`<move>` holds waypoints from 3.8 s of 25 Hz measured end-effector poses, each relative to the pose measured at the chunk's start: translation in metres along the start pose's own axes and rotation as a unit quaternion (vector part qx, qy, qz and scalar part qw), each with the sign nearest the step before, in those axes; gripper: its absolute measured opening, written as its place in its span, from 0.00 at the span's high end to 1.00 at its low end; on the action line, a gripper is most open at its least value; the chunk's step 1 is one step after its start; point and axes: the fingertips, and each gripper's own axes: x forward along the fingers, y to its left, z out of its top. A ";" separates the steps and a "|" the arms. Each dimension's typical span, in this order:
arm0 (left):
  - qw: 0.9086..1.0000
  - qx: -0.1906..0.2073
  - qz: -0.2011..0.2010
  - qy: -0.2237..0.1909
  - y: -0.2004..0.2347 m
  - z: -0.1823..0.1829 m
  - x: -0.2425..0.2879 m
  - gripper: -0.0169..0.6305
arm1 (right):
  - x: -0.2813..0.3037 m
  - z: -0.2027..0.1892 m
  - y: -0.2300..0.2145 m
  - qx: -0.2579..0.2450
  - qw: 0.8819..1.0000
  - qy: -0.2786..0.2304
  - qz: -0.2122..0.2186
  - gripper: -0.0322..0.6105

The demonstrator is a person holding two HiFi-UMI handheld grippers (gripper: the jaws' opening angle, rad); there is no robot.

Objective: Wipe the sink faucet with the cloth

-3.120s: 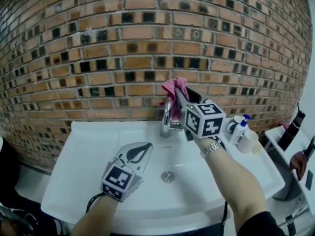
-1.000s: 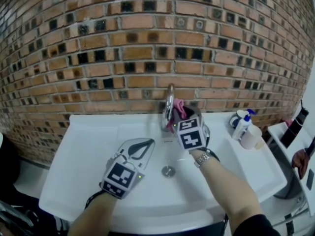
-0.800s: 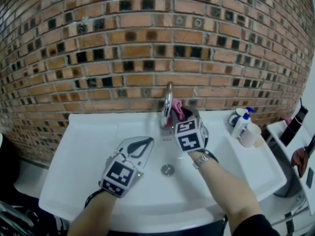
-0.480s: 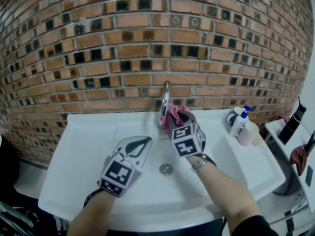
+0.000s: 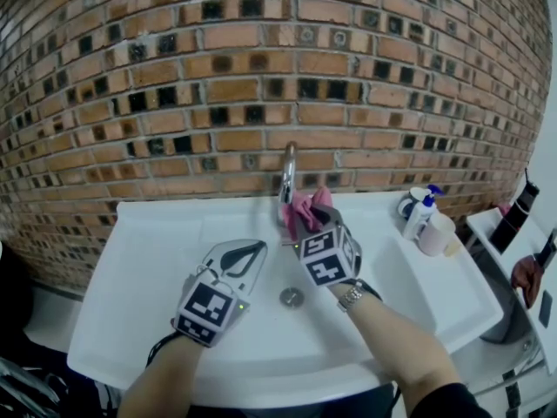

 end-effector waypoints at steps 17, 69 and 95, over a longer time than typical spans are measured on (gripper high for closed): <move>1.000 -0.010 0.005 0.000 -0.001 0.002 -0.001 0.96 | 0.012 -0.035 0.026 0.016 0.999 0.043 0.028 0.81; 1.000 0.004 -0.001 -0.020 -0.012 0.008 -0.002 0.96 | -0.090 -0.002 0.039 0.081 0.993 -0.002 0.092 0.81; 0.999 -0.047 0.025 -0.005 -0.056 0.005 -0.033 0.96 | -0.152 -0.010 0.048 0.149 0.978 -0.092 0.111 0.81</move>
